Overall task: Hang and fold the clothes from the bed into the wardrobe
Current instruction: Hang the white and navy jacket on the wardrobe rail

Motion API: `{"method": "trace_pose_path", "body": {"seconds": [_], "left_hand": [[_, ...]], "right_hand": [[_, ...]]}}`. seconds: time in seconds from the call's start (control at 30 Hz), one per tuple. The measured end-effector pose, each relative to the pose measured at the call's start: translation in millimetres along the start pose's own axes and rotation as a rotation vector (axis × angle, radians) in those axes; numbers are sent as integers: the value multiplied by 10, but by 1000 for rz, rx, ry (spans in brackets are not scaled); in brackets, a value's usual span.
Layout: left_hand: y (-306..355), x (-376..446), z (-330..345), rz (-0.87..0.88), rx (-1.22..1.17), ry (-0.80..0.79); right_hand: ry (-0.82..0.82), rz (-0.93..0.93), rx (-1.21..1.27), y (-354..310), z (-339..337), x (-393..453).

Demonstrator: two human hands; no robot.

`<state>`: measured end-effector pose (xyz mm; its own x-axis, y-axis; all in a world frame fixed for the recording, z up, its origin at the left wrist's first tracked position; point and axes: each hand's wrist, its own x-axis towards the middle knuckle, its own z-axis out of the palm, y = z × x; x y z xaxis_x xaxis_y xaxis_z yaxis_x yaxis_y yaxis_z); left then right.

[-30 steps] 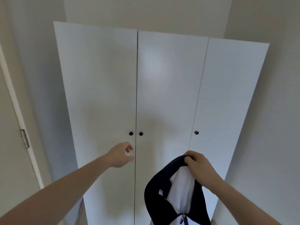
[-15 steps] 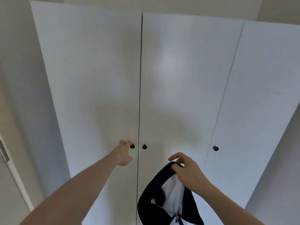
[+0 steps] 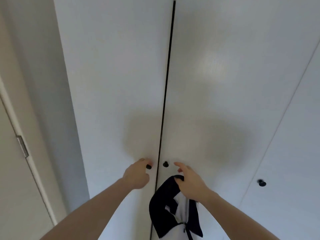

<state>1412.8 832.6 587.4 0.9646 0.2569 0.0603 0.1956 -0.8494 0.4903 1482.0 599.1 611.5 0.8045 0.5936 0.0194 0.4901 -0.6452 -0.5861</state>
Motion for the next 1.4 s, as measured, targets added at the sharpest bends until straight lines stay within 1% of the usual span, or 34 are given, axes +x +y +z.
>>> {"method": "trace_pose_path", "body": {"seconds": [0.17,0.3,0.4,0.57,0.67,0.8,0.93,1.07,1.17,1.27,1.4], "left_hand": [[-143,-493,29,-11,-64,130],[-326,-966,20,-42,-97,231],[-475,-1288,-20,-69,-89,301],[-715,-1702,-143,-183,-82,338],[-838,-1907,-274,-225,-46,346],[-977,-2163,-428,-276,-33,359],[-1129,-2368,-605,-301,31,390],[-1373,-2652,-665,-273,166,424],[-1607,-2877,-673,-261,153,444],[-1798,-3028,-794,-292,166,454],[-1989,-3190,-951,-418,218,370]], "right_hand": [[-53,-82,-50,29,195,324],[-86,-78,-108,-47,342,528],[-53,-49,-131,-112,409,610],[32,-34,-109,-156,491,508],[90,-28,-76,-215,611,270],[229,-30,-35,-269,776,-207],[325,44,-8,-358,881,-795],[440,155,66,-419,945,-1315],[519,210,81,-426,982,-1662],[558,269,45,-379,959,-1987],[556,374,9,-343,883,-2406]]}}
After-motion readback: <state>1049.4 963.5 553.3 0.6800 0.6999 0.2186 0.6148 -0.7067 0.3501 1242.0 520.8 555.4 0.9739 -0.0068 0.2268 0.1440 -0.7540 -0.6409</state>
